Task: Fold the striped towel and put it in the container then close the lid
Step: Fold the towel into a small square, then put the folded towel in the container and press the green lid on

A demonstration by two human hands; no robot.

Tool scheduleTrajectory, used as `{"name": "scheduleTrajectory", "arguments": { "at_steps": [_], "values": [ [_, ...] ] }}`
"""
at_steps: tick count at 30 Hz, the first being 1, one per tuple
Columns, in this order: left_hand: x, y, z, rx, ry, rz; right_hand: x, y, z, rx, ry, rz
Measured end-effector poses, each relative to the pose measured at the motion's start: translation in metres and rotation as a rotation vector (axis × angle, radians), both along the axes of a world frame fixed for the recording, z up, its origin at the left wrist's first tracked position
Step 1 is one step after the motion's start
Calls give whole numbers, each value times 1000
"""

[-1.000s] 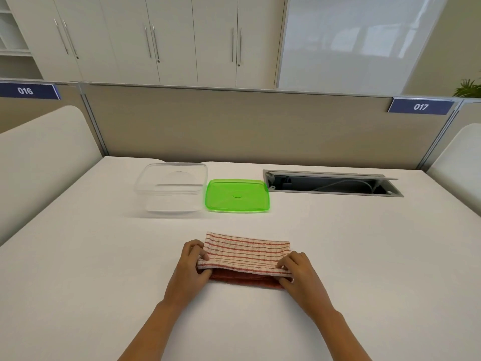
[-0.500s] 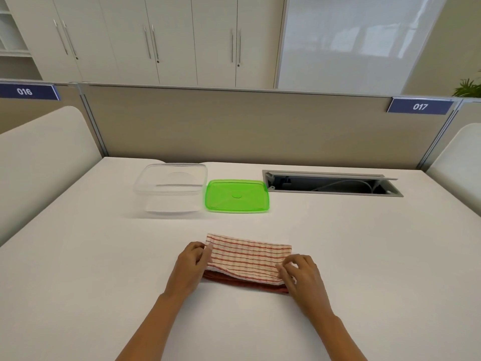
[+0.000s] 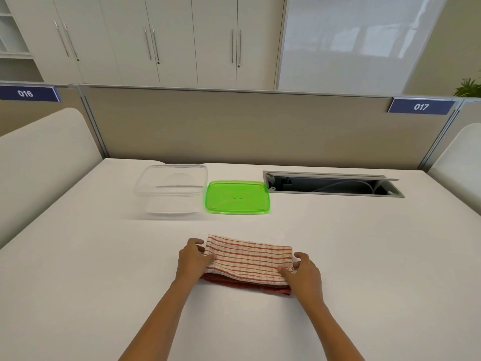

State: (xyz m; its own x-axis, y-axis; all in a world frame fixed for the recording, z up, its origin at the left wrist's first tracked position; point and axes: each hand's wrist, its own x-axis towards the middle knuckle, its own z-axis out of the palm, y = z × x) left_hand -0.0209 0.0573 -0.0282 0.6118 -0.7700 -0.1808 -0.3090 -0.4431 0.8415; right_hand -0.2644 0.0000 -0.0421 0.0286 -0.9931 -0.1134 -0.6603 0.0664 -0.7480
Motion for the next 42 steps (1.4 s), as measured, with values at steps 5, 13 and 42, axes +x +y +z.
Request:
{"name": "scheduleTrajectory", "arguments": {
  "at_steps": [5, 13, 42],
  "values": [
    [5, -7, 8, 105, 294, 66, 2, -5, 7, 105, -49, -34],
    [0, -7, 8, 54, 487, -17, 7, -8, 11, 163, -344, -78],
    [111, -56, 112, -205, 568, 34, 123, -86, 103, 292, -588, 188]
  ]
}}
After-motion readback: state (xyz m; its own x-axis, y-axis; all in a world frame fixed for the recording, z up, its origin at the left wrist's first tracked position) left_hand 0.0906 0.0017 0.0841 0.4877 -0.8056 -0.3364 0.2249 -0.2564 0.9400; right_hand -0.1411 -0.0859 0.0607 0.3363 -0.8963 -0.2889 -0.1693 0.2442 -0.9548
